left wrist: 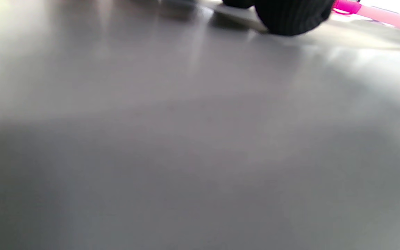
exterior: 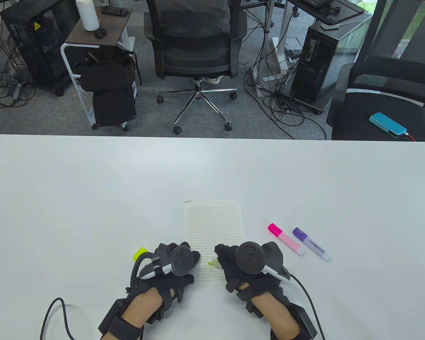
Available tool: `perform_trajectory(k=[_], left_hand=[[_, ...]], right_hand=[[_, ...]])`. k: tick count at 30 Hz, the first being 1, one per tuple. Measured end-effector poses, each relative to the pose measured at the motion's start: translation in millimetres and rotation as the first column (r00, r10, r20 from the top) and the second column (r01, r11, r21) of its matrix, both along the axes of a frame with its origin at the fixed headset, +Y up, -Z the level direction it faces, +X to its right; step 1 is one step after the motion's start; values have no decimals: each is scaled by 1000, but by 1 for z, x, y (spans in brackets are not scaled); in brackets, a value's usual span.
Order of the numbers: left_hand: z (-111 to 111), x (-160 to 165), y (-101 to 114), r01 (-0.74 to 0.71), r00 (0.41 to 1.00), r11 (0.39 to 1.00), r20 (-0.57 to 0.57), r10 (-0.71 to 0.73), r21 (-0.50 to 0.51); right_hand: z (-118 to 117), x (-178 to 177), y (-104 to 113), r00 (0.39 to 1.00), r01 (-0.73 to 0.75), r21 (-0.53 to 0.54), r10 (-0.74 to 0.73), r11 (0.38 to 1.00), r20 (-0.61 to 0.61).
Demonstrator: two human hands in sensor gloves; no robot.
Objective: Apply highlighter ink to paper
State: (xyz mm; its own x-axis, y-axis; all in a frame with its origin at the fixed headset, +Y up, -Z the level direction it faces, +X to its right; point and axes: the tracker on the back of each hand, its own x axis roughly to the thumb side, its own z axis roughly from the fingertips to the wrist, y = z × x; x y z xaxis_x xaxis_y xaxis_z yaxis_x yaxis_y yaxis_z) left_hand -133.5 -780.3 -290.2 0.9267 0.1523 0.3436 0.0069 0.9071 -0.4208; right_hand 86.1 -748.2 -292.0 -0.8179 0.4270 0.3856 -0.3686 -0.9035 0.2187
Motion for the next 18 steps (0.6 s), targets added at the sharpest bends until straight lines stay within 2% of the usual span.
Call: perform_trajectory(k=[5, 10, 15, 18], left_hand=[[0, -1, 0, -1, 1000, 1000, 0, 1, -3], [0, -1, 0, -1, 1000, 1000, 0, 1, -3], [0, -1, 0, -1, 1000, 1000, -1, 1, -5], [0, -1, 0, 0, 1000, 1000, -1, 0, -6]], right_hand=[[0, 5, 5, 996, -50, 17, 49, 999, 68], [0, 1, -1, 999, 17, -20, -16, 1000, 37], [0, 5, 4, 994, -27, -7, 28, 1000, 109], [0, 4, 2, 995, 6, -19, -4, 1000, 100]])
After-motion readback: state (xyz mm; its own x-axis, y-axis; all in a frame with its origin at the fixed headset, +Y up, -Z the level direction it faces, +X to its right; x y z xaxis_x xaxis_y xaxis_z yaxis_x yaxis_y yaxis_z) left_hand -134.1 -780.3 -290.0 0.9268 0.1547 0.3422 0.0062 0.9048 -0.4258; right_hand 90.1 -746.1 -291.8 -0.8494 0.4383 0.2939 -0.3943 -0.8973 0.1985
